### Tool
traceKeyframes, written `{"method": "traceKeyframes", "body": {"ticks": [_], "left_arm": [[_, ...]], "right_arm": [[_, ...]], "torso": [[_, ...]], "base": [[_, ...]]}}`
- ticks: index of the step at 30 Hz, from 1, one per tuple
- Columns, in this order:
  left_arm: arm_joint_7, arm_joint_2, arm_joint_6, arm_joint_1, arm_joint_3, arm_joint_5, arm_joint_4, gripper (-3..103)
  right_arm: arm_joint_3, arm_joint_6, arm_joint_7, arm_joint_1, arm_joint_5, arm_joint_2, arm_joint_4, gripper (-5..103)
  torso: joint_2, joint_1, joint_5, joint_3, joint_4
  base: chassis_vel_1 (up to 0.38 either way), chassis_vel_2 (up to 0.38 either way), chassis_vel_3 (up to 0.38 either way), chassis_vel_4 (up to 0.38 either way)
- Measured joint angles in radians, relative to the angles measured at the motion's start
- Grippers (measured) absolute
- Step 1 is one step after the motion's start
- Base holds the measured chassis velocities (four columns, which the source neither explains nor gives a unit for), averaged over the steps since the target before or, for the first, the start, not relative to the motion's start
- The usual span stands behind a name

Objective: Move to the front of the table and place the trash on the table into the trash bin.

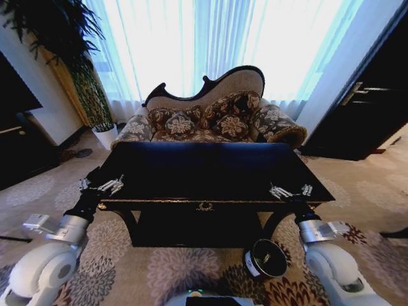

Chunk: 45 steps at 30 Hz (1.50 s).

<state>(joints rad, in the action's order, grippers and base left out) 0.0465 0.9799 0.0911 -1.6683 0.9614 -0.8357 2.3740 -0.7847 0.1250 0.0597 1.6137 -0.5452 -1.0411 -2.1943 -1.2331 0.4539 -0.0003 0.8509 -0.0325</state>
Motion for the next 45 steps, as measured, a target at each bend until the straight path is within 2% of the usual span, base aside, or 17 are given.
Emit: {"method": "traceKeyframes", "body": {"ticks": [45], "left_arm": [[0.000,0.000,0.000,0.000,0.000,0.000,0.000,100]], "right_arm": [[0.000,0.001,0.000,0.000,0.000,0.000,0.000,100]], "torso": [[0.000,0.000,0.0000,0.000,0.0001]], "base": [[0.116,-0.114,-0.117,0.113]]}}
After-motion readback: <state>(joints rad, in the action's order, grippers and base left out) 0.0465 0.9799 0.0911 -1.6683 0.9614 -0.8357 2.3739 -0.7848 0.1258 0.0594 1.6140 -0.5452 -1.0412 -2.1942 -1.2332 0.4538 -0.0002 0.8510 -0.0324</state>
